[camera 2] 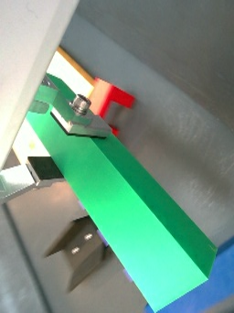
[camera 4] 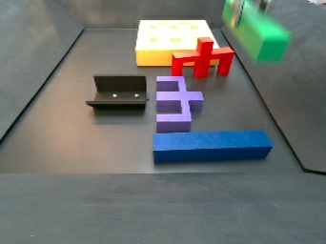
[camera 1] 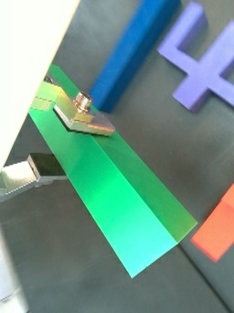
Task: Pick up the green object. Move up. Move to above the board. Insert the green object.
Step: Move to above the board.
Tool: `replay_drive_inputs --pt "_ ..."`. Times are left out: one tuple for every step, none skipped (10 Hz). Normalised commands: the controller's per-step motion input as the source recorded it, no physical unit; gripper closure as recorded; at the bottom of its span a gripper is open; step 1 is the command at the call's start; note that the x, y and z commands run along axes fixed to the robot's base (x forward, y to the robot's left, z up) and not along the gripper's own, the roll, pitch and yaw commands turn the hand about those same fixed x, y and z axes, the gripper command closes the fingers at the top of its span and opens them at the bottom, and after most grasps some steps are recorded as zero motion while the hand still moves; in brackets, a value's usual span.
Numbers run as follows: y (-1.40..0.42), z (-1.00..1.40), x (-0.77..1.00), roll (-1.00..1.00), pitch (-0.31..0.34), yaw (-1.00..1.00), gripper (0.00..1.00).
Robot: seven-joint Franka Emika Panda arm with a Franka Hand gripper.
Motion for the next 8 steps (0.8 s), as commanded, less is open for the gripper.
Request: replay_drive_inputs --pt "0.00 1.40 0.01 0.01 0.085 0.00 1.00" --pt "0.00 1.40 0.00 0.01 0.084 0.00 1.00" --pt "0.00 0.63 0.01 0.01 0.067 0.00 1.00" --pt "0.00 0.19 0.04 0.01 0.064 0.00 1.00" --pt "-1.40 0.21 0.69 0.07 0.194 -0.18 1.00" --pt "-1.40 0.20 0.69 0.08 0.201 -0.16 1.00" --pt "-1.40 0.19 0.73 0.10 0.245 -0.07 1.00" --pt "-1.40 0.21 0.77 -0.02 0.243 -0.03 1.00"
